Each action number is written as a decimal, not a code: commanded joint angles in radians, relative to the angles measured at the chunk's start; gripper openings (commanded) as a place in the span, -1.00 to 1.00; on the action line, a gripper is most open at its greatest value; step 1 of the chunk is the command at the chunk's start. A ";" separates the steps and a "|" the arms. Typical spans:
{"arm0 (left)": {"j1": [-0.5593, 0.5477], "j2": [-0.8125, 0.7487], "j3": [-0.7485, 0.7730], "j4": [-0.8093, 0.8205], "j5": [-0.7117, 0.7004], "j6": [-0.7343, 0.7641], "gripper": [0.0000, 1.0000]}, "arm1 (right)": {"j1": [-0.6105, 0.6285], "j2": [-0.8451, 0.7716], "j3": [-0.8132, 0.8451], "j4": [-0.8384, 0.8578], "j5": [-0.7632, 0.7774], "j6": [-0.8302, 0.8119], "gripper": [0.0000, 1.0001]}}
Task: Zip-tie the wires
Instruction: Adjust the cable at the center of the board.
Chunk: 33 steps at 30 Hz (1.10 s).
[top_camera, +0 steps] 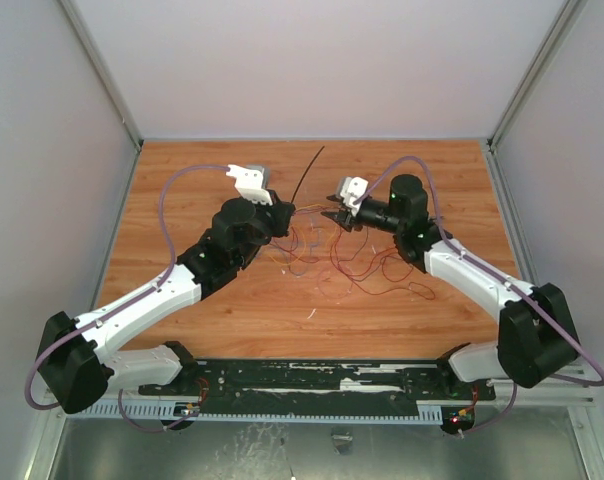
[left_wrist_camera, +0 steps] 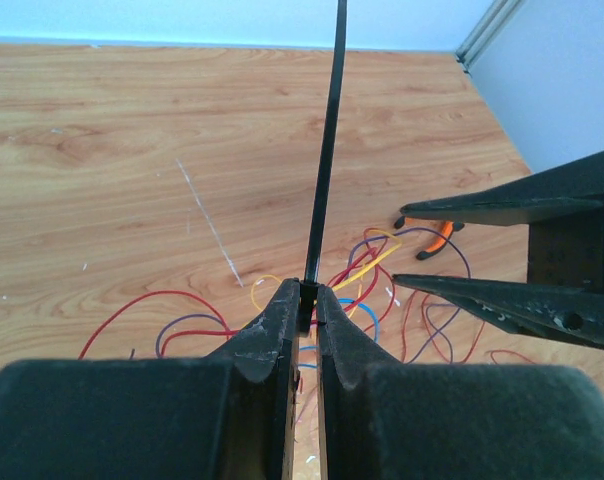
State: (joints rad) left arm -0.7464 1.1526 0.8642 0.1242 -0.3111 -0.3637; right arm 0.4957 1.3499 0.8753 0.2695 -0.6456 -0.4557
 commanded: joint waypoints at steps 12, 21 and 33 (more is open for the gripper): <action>0.008 -0.004 0.019 0.016 0.010 0.008 -1.00 | 0.030 0.046 0.075 -0.034 -0.017 -0.027 -0.92; 0.009 0.007 0.011 0.027 -0.007 0.014 -1.00 | 0.030 -0.048 0.002 -0.074 0.064 -0.028 -1.00; 0.016 0.012 0.012 0.022 -0.019 0.018 -1.00 | 0.019 -0.201 -0.124 -0.085 0.196 0.026 -1.00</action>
State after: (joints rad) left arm -0.7399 1.1584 0.8642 0.1249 -0.3172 -0.3595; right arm 0.5159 1.2018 0.7891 0.1844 -0.5133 -0.4644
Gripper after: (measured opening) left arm 0.121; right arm 0.008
